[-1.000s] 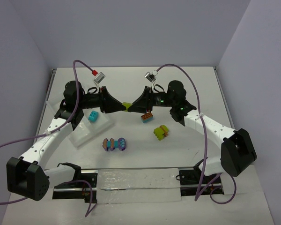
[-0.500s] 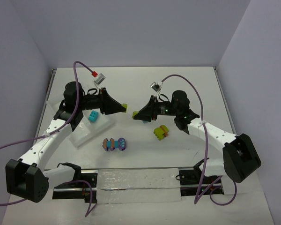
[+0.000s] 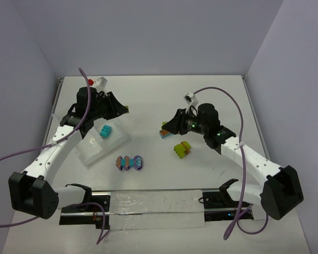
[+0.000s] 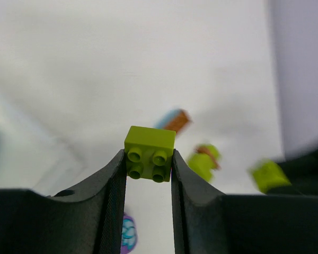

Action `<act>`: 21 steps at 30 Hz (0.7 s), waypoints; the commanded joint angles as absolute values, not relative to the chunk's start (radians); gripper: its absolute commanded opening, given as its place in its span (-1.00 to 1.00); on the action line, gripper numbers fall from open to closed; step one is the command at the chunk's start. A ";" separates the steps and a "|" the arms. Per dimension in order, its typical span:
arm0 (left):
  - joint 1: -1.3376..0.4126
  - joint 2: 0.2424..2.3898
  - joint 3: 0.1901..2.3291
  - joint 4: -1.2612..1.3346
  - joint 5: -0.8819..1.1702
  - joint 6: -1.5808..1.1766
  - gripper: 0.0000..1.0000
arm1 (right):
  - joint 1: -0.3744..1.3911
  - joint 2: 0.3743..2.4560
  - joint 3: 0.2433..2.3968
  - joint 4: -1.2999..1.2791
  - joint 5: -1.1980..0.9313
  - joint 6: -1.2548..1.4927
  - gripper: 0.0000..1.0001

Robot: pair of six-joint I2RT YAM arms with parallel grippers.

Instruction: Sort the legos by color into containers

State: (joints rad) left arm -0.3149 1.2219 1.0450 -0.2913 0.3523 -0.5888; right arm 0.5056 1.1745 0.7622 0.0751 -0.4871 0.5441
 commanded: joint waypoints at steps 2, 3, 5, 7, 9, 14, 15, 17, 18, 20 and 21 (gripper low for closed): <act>-0.307 1.277 1.068 -0.515 -0.219 -0.702 -0.99 | 0.503 1.044 0.803 -0.045 -0.260 0.498 -1.00; -0.307 1.280 1.063 -0.517 -0.232 -0.714 -1.00 | 0.503 1.027 0.804 -0.054 -0.255 0.494 -1.00; -0.307 1.280 1.048 -0.508 -0.245 -0.721 -0.99 | 0.503 1.014 0.808 -0.068 -0.248 0.489 -1.00; -0.307 1.268 1.037 -0.507 -0.289 -0.733 -1.00 | 0.503 1.007 0.819 -0.086 -0.243 0.477 -1.00; -0.306 1.250 1.033 -0.515 -0.317 -0.736 -1.00 | 0.503 1.006 0.824 -0.100 -0.241 0.476 -1.00; -0.283 1.220 1.036 -0.620 -0.471 -0.771 -1.00 | 0.502 1.024 0.816 -0.078 -0.269 0.488 -1.00; -0.267 1.221 1.038 -0.652 -0.499 -0.786 -1.00 | 0.503 1.031 0.817 -0.073 -0.276 0.493 -1.00; -0.240 1.227 1.035 -0.694 -0.533 -0.822 -1.00 | 0.503 1.038 0.814 -0.066 -0.289 0.500 -1.00; -0.224 1.232 1.025 -0.706 -0.542 -0.843 -1.00 | 0.503 1.041 0.812 -0.058 -0.296 0.503 -1.00; -0.201 1.242 1.002 -0.719 -0.548 -0.880 -1.00 | 0.503 1.047 0.810 -0.048 -0.306 0.507 -1.00; -0.187 1.252 0.992 -0.726 -0.542 -0.900 -1.00 | 0.504 1.050 0.811 -0.048 -0.307 0.506 -1.00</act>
State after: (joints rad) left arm -0.2284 1.2438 1.0166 -0.6486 -0.4646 -0.8067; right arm 0.5056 1.0413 0.7795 -0.0905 -0.2859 0.5030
